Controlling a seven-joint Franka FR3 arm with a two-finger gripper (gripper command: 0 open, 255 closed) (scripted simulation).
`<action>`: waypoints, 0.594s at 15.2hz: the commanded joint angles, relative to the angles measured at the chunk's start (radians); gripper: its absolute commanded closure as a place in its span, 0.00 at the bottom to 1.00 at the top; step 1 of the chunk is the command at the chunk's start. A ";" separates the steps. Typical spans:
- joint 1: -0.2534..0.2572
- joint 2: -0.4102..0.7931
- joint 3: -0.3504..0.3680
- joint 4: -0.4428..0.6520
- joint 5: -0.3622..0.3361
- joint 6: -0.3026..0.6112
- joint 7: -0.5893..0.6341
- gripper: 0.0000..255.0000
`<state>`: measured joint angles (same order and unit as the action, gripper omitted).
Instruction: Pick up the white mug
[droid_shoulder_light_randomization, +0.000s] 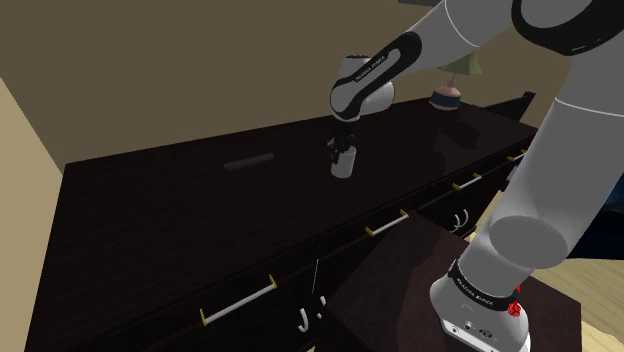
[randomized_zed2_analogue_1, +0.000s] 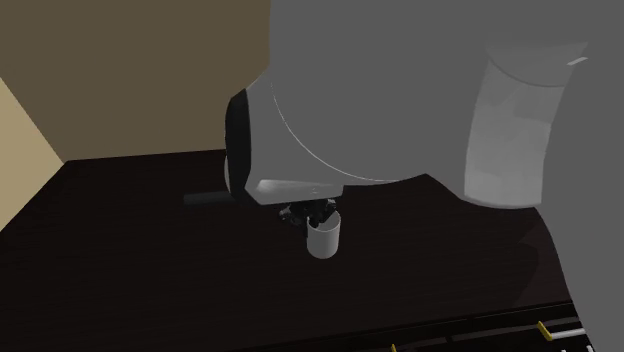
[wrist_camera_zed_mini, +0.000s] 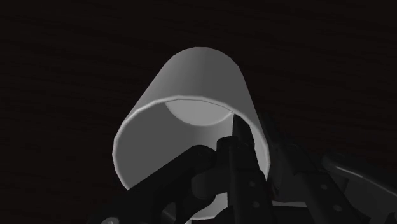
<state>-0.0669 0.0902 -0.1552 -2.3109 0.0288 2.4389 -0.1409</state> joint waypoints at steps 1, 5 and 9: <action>0.000 0.000 0.000 0.000 0.000 0.000 0.000 1.00; 0.000 0.000 0.000 0.000 0.000 0.000 0.000 1.00; 0.001 -0.030 -0.001 0.009 -0.008 -0.039 0.006 1.00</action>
<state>-0.0656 0.0698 -0.1552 -2.3035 0.0232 2.4117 -0.1354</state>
